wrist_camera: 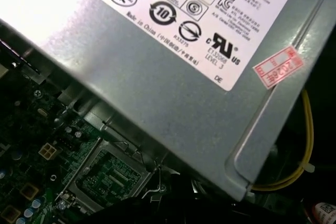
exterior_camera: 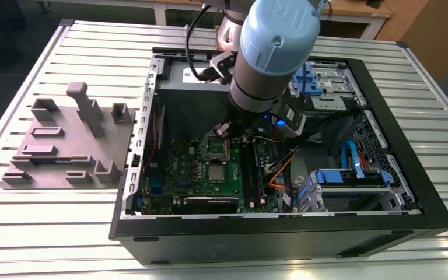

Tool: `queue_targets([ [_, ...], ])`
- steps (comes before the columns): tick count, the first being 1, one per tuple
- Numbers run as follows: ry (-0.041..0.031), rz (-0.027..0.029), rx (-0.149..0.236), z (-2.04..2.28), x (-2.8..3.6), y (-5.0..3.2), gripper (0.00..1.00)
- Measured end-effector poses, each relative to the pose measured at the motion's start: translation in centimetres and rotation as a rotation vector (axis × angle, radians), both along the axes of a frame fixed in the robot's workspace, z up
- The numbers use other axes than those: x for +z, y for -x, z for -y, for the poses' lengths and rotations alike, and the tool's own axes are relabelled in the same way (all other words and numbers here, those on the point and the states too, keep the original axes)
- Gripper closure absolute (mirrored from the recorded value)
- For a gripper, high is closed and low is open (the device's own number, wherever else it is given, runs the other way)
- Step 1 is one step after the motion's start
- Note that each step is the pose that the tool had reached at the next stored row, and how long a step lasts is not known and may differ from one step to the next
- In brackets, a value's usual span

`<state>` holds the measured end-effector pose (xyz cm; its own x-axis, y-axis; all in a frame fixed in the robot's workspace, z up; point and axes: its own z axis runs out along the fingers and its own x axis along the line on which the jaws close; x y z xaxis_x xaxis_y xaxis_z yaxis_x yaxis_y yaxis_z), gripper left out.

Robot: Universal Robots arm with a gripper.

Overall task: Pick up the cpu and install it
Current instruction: 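Close the cpu cover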

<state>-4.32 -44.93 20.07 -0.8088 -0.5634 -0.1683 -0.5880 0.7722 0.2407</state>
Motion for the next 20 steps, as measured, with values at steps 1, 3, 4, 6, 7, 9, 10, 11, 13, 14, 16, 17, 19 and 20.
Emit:
queue_targets([
  [1,0.0019,-0.0001,0.000,0.00,-0.02,0.02,0.90],
  [3,0.0082,-0.0004,0.001,0.00,-0.08,0.06,0.90],
  [4,0.0117,-0.0006,0.001,0.00,-0.12,0.07,0.90],
  [6,0.0174,-0.0012,0.001,0.00,-0.21,0.09,0.90],
  [7,0.0188,-0.0014,0.001,0.00,-0.26,0.10,0.90],
  [9,0.0221,-0.0017,0.001,0.00,-0.33,0.13,0.90],
  [10,0.0244,-0.0020,0.001,0.00,-0.35,0.15,0.90],
  [11,0.0259,-0.0021,0.001,0.00,-0.36,0.18,0.90],
  [13,0.0259,-0.0020,0.001,0.00,-0.37,0.21,0.90],
  [14,0.0259,-0.0022,0.001,0.00,-0.37,0.22,0.90],
  [16,0.0277,-0.0024,0.001,0.00,-0.38,0.23,0.90],
  [17,0.0290,-0.0024,0.001,0.00,-0.38,0.24,0.90],
  [19,0.0363,-0.0025,0.001,0.00,-0.37,0.25,0.90],
  [20,0.0414,-0.0027,0.001,0.00,-0.37,0.26,0.90],
])
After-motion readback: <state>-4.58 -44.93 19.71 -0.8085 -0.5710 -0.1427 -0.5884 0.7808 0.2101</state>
